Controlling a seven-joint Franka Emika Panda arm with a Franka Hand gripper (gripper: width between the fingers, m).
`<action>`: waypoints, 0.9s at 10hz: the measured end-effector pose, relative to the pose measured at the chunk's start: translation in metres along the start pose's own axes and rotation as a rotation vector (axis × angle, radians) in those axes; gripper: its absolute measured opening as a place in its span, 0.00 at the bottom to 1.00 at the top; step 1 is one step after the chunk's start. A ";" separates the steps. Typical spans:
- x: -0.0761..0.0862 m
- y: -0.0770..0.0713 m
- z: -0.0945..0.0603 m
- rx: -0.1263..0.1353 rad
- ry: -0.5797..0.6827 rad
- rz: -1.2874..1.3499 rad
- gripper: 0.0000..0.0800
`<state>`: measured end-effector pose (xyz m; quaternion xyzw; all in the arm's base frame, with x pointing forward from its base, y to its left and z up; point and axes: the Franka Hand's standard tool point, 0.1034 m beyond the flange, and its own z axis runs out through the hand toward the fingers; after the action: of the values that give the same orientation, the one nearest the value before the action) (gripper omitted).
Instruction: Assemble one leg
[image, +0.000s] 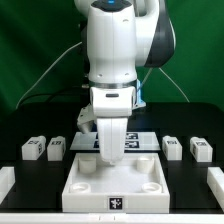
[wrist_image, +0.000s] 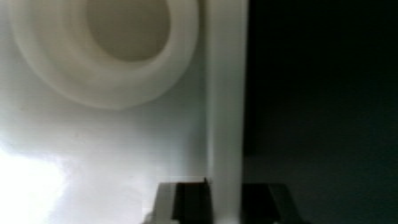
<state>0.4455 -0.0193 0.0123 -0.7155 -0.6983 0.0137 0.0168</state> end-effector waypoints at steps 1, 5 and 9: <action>0.000 0.000 0.000 0.000 0.000 0.000 0.07; 0.015 0.012 -0.005 -0.009 0.008 -0.029 0.07; 0.073 0.040 -0.006 -0.031 0.049 -0.033 0.08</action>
Offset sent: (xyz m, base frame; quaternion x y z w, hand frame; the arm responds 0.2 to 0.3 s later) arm 0.0000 0.0000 0.0000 0.0000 0.0000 0.0000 1.0000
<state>0.4874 0.0523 0.0166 -0.7042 -0.7095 -0.0147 0.0231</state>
